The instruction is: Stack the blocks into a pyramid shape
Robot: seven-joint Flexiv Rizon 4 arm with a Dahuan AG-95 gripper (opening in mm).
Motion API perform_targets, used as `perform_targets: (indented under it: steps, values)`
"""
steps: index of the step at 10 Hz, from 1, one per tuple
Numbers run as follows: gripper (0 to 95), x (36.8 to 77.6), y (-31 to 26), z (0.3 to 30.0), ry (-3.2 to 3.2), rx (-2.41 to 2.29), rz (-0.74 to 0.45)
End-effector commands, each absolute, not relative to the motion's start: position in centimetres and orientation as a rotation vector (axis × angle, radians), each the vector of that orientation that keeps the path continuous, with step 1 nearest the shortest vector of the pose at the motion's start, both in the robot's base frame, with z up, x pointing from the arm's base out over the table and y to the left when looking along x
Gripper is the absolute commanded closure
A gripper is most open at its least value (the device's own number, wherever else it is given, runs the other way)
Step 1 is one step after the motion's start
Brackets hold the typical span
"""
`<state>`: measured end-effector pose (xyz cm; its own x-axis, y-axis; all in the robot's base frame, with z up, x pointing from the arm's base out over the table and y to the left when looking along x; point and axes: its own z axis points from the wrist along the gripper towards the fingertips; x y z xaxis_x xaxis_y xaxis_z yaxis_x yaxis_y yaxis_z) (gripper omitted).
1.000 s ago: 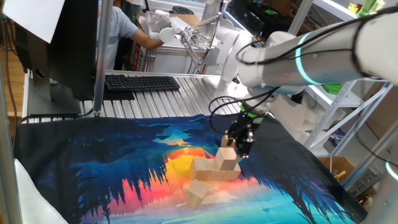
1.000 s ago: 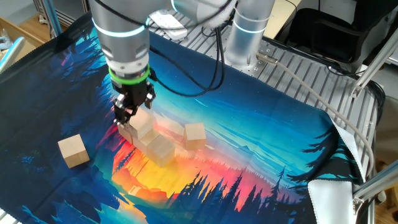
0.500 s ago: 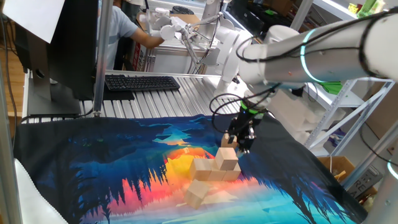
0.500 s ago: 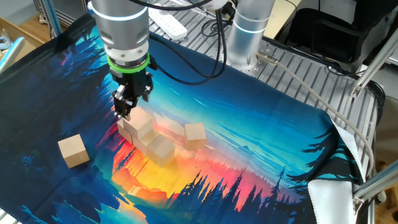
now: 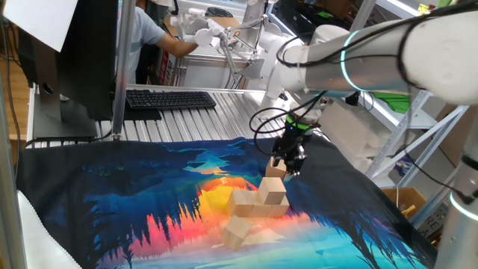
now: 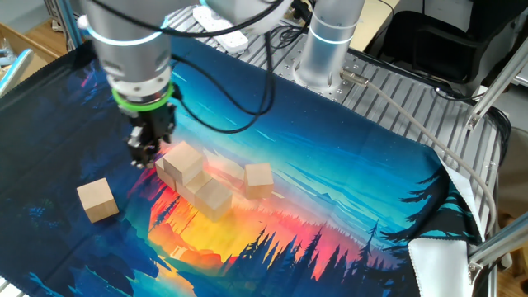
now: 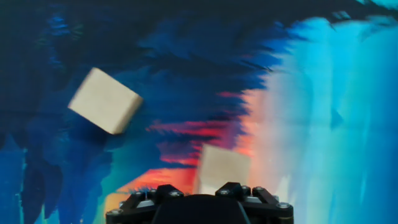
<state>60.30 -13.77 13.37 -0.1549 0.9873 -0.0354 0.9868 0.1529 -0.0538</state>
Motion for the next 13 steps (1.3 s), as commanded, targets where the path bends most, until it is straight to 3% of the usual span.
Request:
perform_targets:
  steps: [1,13]
  values:
    - [38.0,62.5,-15.5,13.5,-2.476,-1.909,0.104]
    - [38.0,66.4,-19.1,12.4,-2.802,-1.465,0.115]
